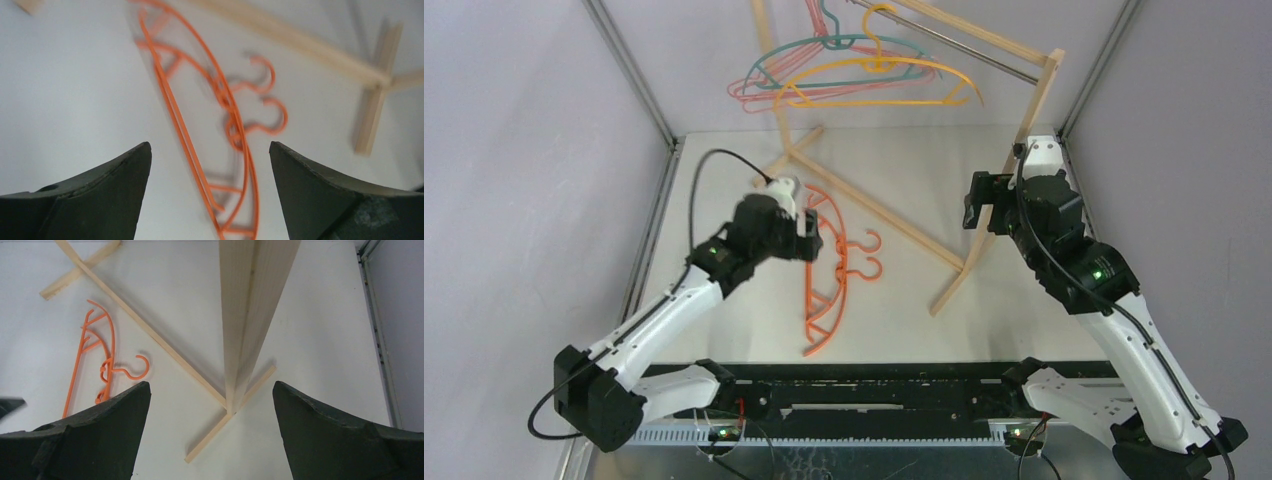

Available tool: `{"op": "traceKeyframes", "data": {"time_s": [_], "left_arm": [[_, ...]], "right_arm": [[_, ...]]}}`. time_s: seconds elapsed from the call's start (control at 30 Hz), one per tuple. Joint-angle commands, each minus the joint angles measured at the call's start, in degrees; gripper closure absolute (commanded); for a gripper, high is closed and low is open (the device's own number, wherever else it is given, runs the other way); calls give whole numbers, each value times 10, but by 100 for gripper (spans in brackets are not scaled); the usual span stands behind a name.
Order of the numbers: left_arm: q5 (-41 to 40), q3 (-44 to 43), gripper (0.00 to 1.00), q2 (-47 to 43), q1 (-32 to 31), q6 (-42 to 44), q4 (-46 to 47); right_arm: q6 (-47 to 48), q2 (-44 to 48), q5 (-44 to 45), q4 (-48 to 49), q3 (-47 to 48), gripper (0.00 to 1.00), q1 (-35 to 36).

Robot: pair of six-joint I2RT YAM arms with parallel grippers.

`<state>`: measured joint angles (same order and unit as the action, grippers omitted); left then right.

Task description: Organize the hangers

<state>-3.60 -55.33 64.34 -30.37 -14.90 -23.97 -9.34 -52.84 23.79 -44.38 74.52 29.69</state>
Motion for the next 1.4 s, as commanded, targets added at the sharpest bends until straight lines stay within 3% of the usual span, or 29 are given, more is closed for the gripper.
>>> {"op": "traceKeyframes", "data": {"time_s": [0.0,0.23,0.47,0.73,1.07,1.2,1.37], "left_arm": [[-54,69,11,-22,-69,-42,17],[-74,118,20,29,-113,-59,49],[-83,101,21,119,-155,-41,64],[-60,69,25,220,-166,-36,85],[-62,54,27,271,-168,-15,99],[-47,53,37,289,-168,-12,106],[-36,59,42,309,-168,-16,118]], "right_arm": [[-8,-2,-4,6,1,0,-2],[-12,-4,-9,1,0,0,-2],[-11,13,-3,4,-20,0,-2],[-7,15,7,-2,-21,0,-2],[-5,22,16,0,-33,0,-3],[-2,22,16,4,-33,0,-3],[-1,21,12,7,-33,0,-4]]}}
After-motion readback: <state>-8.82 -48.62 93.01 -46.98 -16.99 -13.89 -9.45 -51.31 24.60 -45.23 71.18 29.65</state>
